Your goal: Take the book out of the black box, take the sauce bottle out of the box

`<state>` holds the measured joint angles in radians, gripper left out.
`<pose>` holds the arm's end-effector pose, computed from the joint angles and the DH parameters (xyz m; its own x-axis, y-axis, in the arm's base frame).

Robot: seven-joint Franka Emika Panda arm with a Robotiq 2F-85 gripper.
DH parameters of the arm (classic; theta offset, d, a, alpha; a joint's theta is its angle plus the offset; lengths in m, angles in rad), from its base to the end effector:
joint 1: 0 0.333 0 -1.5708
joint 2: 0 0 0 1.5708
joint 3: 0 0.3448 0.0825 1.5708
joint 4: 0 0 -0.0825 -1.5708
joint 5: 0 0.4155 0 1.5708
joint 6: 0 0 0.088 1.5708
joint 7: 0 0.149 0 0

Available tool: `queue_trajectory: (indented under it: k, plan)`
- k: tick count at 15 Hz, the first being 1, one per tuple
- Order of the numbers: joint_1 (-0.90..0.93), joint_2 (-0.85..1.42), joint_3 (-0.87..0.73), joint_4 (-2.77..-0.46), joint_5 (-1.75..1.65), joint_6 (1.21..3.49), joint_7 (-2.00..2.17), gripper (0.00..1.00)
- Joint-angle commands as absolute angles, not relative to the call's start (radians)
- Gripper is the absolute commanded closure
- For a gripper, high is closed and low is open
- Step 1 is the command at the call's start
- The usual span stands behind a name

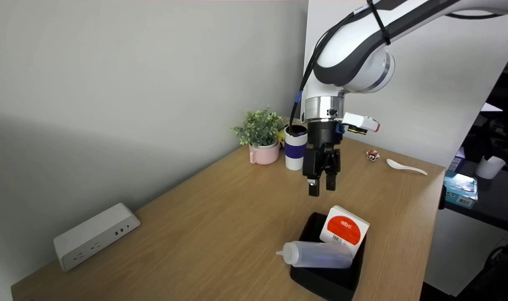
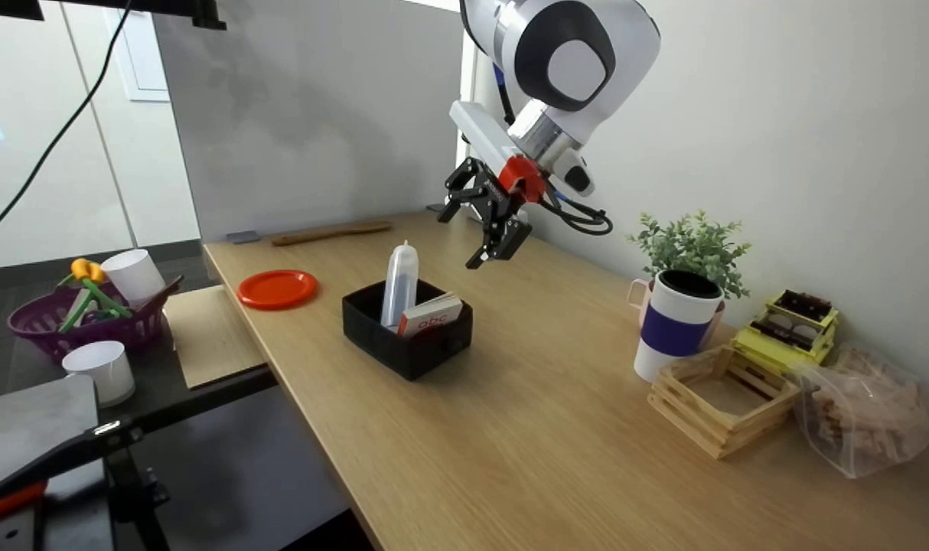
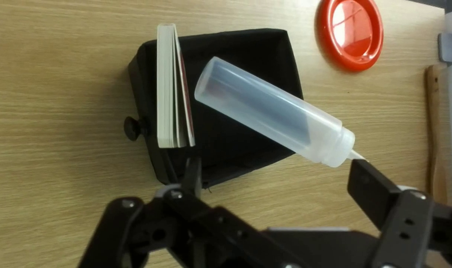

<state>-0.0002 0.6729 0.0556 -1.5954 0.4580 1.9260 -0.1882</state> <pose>0.6881 0.0831 0.1886 0.9540 0.0682 -0.2918 -0.0679 -0.8992 -0.4322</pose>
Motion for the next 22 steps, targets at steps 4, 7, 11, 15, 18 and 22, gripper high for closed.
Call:
queue_trajectory:
  k: [4,7,11,15,18,22]
  plan:
    - [-0.003,0.645,0.054,-1.655,0.409,1.952,-0.055,0.00]
    - [-0.004,0.645,0.046,-1.692,0.404,1.966,-0.001,0.00]
    - [0.003,0.649,0.023,-1.748,0.386,1.970,0.090,0.00]
    - [-0.001,0.652,0.028,-1.793,0.378,1.947,0.106,0.00]
    - [-0.002,0.650,0.047,-1.799,0.377,1.934,0.059,0.00]
    - [0.009,0.653,0.066,-1.779,0.357,1.929,0.022,0.00]
